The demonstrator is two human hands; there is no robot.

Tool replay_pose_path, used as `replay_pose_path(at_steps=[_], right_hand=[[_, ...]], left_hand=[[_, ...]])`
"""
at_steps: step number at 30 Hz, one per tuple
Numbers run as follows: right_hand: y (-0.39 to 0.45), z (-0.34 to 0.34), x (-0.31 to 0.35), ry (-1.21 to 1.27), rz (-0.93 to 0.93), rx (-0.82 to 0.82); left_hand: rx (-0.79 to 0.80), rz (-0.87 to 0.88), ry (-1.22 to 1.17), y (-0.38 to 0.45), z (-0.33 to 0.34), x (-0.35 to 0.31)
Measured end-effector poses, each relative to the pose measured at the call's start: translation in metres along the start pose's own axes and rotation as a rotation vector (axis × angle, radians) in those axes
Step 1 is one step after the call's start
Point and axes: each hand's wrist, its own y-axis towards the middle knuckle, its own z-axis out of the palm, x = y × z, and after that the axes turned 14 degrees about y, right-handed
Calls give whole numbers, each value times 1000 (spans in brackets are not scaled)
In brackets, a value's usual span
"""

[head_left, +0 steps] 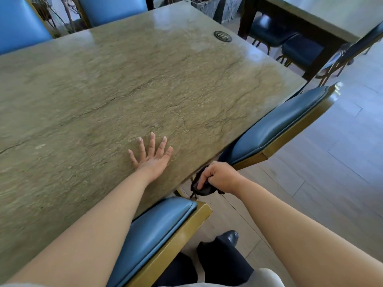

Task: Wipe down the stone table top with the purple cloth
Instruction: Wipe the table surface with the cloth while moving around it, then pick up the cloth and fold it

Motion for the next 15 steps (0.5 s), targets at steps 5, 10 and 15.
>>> replay_pose_path(at_steps=[5,10,15], right_hand=[[-36,-16,10,384,146,-11],[-30,-50,53,976,-22,-99],[-42,-80,66,1134,-6,-52]], left_hand=[[105,8,-66,1,-19,3],[97,110,-297,-14,-65,-20],[91,229,-754,-51,-95,-68]])
